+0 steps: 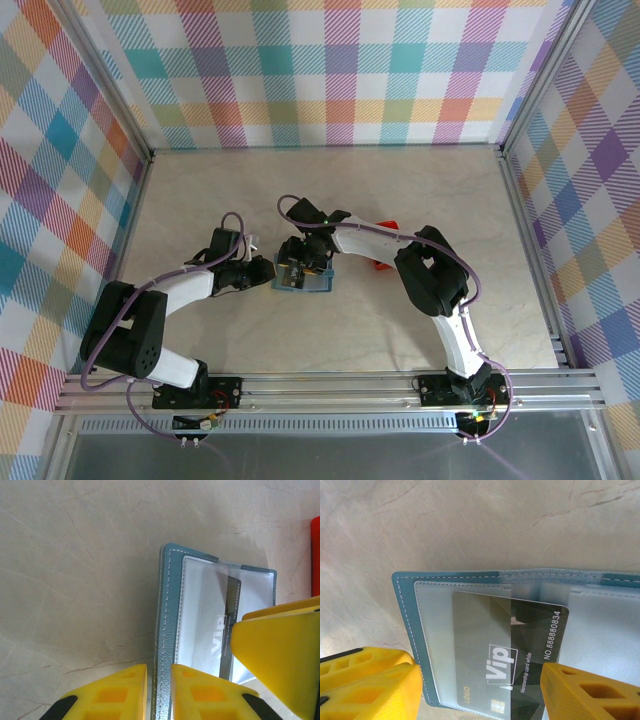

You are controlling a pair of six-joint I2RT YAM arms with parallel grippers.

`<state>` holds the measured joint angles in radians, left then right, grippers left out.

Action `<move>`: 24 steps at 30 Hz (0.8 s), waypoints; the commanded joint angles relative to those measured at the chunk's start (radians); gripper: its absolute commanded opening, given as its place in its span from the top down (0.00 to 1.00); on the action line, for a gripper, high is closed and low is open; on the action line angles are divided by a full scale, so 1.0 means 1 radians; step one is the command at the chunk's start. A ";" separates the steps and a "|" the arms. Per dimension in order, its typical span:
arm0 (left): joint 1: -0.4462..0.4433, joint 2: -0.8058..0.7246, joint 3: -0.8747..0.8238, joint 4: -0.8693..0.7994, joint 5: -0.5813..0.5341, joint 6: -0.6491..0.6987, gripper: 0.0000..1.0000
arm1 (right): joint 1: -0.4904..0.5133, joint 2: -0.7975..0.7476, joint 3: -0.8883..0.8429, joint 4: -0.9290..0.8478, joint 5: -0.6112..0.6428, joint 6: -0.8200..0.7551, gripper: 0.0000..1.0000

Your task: Put the credit cards into the card holder

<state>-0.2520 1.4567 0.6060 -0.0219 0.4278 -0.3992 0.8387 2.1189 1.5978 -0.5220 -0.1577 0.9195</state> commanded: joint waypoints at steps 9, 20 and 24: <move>0.008 0.029 -0.005 0.023 0.028 0.011 0.84 | 0.010 0.042 0.045 -0.052 0.012 -0.016 0.35; 0.008 0.037 -0.005 0.025 0.037 0.016 0.91 | 0.010 0.069 0.057 -0.029 -0.028 -0.009 0.35; 0.008 0.035 -0.005 0.023 0.035 0.019 0.91 | 0.010 0.081 0.064 -0.015 -0.043 -0.001 0.35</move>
<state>-0.2520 1.4841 0.6060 -0.0154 0.4366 -0.3988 0.8413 2.1658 1.6337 -0.5400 -0.1703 0.9123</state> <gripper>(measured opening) 0.091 0.650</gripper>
